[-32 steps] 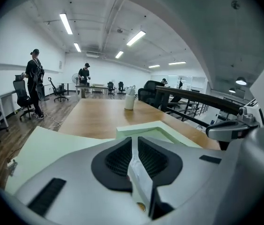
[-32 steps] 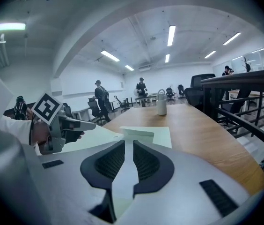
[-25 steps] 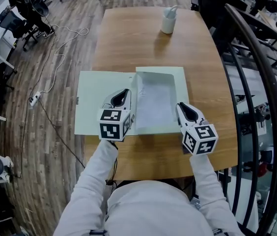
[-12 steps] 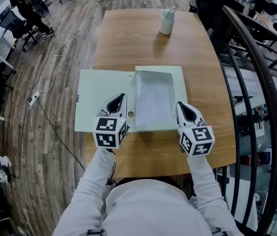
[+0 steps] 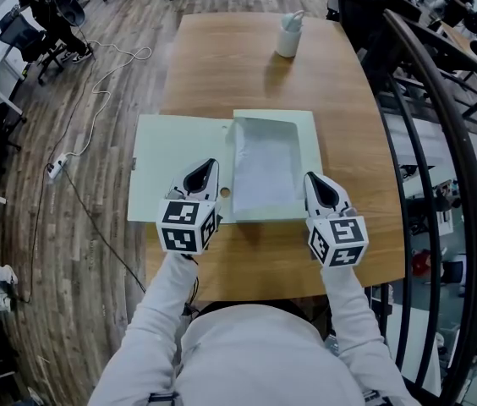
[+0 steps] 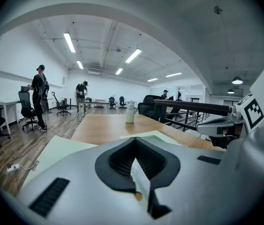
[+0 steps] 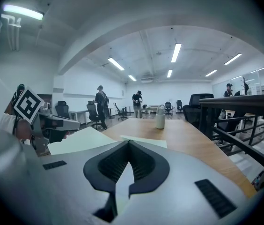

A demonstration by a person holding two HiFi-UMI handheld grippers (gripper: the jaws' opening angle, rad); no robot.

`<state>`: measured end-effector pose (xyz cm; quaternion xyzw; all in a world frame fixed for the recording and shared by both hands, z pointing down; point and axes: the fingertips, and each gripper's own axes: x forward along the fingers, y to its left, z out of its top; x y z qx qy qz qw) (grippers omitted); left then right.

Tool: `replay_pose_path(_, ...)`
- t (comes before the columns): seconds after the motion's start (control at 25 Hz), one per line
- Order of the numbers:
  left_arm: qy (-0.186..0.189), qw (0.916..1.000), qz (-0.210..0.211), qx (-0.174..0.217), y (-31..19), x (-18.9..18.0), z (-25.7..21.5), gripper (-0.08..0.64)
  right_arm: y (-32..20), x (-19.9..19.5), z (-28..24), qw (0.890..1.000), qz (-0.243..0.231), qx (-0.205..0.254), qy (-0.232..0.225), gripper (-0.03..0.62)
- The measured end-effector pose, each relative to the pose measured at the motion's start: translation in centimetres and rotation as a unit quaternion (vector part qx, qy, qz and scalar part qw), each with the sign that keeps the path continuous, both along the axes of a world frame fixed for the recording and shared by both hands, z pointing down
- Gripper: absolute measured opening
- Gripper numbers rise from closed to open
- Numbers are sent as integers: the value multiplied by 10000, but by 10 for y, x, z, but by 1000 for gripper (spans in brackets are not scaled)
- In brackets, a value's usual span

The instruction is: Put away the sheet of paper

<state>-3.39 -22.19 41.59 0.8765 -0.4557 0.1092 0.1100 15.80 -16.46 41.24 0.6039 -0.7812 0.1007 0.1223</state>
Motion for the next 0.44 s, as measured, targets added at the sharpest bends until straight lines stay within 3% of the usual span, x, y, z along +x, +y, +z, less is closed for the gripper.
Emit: replay_pose_path(0.44, 46, 9994, 109, -326, -5, 3, 21, 17, -7, -3, 8, 10000, -45, -5, 27, 27)
